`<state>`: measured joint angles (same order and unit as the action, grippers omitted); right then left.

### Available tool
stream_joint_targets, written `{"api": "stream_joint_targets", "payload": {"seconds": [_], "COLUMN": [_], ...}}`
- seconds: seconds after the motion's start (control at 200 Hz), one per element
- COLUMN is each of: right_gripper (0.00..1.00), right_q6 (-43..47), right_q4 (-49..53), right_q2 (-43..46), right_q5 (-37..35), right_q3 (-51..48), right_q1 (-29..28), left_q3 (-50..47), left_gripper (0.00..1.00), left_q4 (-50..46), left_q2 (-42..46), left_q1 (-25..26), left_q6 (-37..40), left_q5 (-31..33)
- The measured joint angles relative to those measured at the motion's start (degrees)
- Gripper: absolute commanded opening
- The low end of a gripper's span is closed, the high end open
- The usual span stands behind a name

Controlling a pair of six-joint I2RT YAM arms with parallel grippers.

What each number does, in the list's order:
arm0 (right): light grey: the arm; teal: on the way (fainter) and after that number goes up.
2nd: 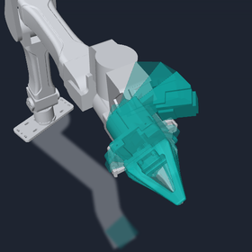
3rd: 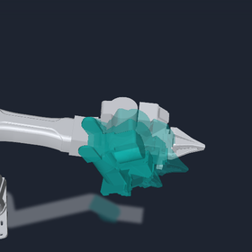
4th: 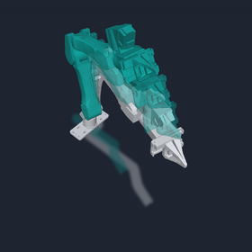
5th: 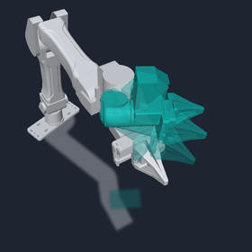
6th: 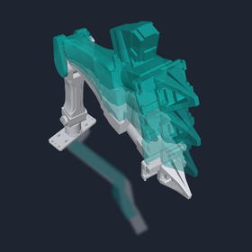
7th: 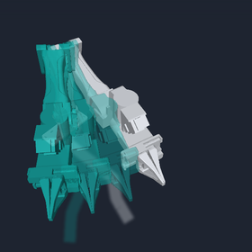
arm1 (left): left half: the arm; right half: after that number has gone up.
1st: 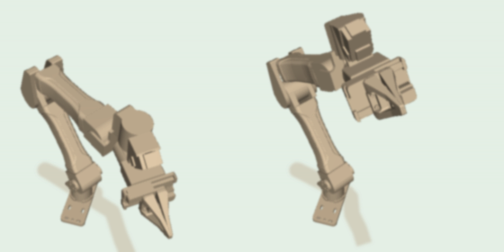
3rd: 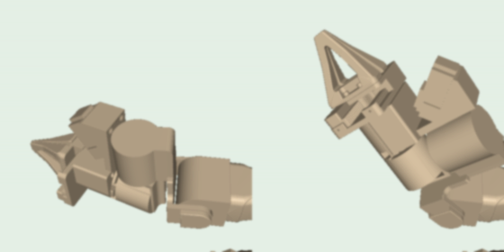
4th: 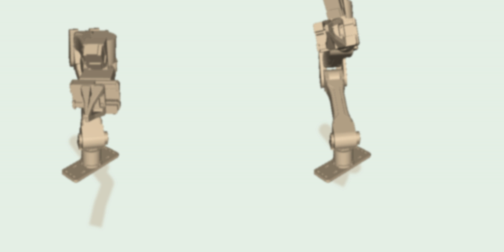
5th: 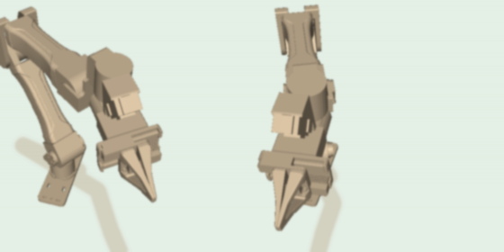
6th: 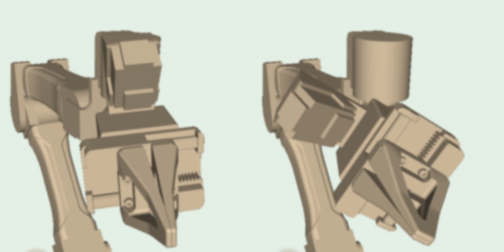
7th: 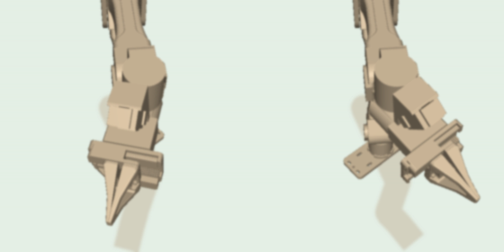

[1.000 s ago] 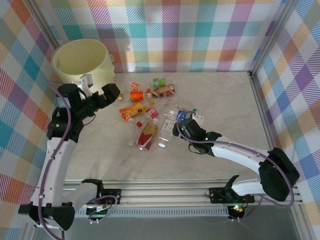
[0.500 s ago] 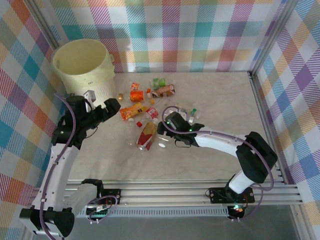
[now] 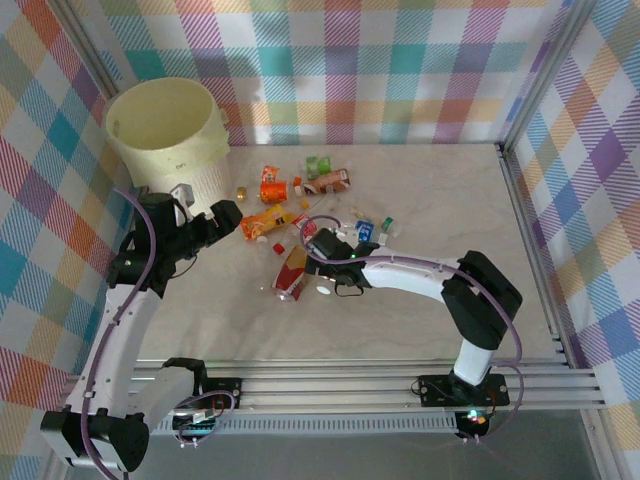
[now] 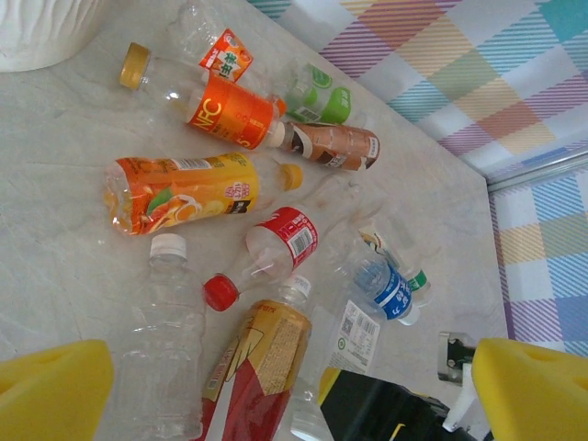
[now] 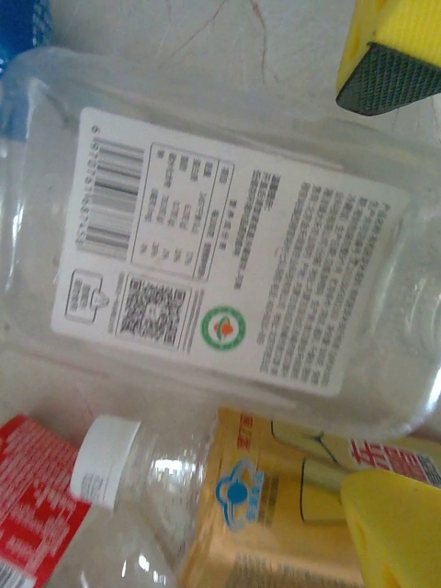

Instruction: Put the plastic bottles in the bin

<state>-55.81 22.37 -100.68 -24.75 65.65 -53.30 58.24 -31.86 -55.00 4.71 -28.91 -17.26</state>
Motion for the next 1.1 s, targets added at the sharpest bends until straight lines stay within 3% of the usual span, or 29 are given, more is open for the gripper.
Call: {"api": "stream_joint_targets", "payload": {"seconds": [0.43, 0.775, 1.1], "right_gripper": [1.0, 1.0, 1.0], "right_q6": [-0.74, 4.76, 11.23], "right_q4": [1.2, 2.19, -2.69], "right_q2": [-1.38, 10.69, 12.74], "right_q5": [-0.98, 1.49, 5.99], "right_q3": [0.39, -10.97, -13.14], "right_q1": [-0.04, 0.09, 0.09], "left_q3": [-0.7, -1.11, -1.79], "left_gripper": [1.0, 1.0, 1.0], "left_q4": [0.04, 0.48, 0.7], "left_q2": [-1.09, -1.29, -1.9], "left_q1": [0.0, 0.0, 0.0], "left_q6": [-0.02, -0.24, -0.48], "left_q5": [-0.04, -0.09, -0.17]}}
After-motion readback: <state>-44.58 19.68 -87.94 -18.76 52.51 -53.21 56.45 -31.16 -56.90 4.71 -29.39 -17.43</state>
